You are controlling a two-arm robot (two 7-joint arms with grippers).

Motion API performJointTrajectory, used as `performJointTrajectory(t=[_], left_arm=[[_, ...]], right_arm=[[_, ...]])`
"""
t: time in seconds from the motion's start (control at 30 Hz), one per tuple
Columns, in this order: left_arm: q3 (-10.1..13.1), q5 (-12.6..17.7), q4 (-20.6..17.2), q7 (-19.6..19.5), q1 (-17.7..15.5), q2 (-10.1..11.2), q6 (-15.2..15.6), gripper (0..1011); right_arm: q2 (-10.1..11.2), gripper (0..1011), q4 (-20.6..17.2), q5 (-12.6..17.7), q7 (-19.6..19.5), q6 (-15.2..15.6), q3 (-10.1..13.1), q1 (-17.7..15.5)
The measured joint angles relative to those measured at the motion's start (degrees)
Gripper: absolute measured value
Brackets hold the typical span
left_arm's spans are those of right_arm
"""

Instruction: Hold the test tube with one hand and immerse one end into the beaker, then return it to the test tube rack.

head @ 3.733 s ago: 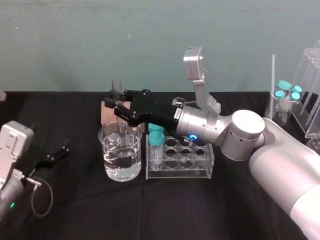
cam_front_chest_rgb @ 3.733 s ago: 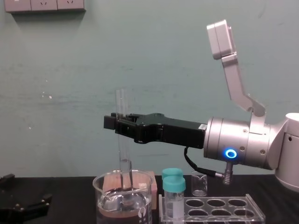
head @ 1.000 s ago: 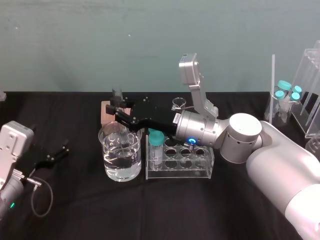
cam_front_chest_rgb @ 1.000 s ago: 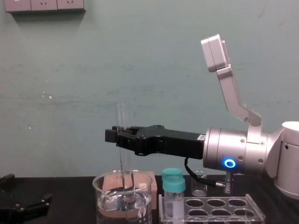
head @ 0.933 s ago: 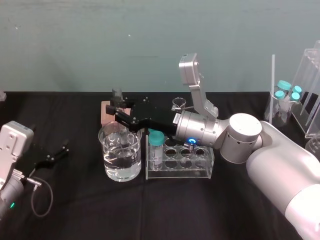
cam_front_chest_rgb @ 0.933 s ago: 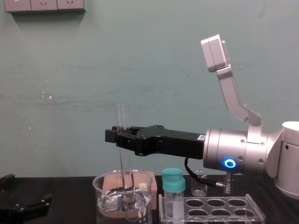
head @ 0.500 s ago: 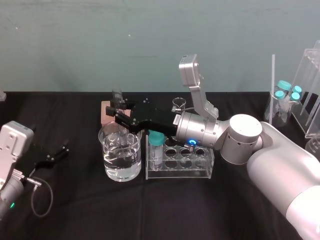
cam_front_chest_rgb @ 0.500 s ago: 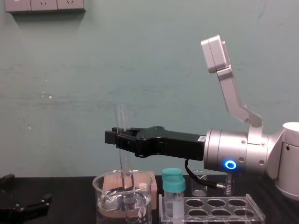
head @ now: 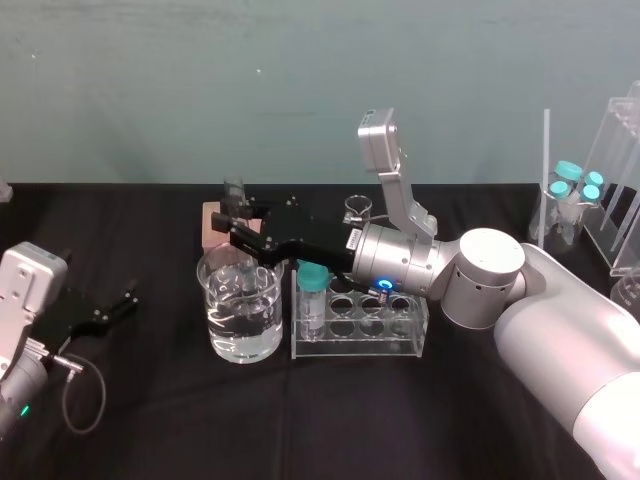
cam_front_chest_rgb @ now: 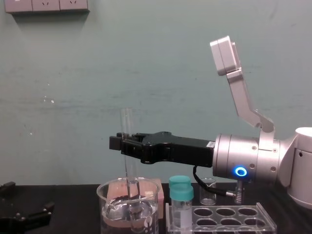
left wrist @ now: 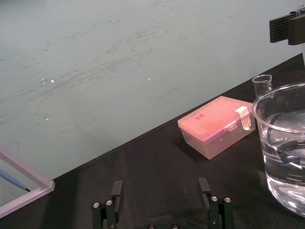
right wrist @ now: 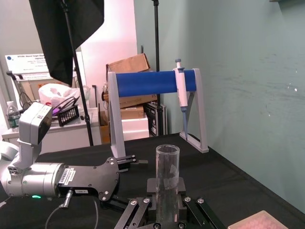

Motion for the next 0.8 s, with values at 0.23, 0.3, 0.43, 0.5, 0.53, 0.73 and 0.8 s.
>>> performJointTrajectory(t=[0.23,0.3,0.43,0.5,0.53,0.73,0.8], left_arm=[[0.00,0.00,0.00,0.00,0.00,0.00,0.00,1000],[0.00,0.00,0.00,0.00,0.00,0.00,0.00,1000],[0.00,0.00,0.00,0.00,0.00,0.00,0.00,1000],[0.00,0.00,0.00,0.00,0.00,0.00,0.00,1000],[0.00,0.00,0.00,0.00,0.00,0.00,0.00,1000],[0.00,0.00,0.00,0.00,0.00,0.00,0.00,1000],[0.00,0.00,0.00,0.00,0.00,0.00,0.00,1000]], right_arm=[[0.08,225,-0.28,0.03,-0.19,0.03,-0.07,-0.12],[0.14,226,-0.38,0.07,-0.24,0.04,-0.07,-0.18],[0.14,225,-0.43,0.13,-0.27,0.04,-0.07,-0.23],[0.16,225,-0.45,0.14,-0.28,0.07,-0.08,-0.23],[0.19,225,-0.50,0.14,-0.29,0.11,-0.09,-0.23],[0.32,225,-0.58,0.15,-0.32,0.16,-0.14,-0.25],[0.34,226,-0.59,0.16,-0.32,0.15,-0.16,-0.25]])
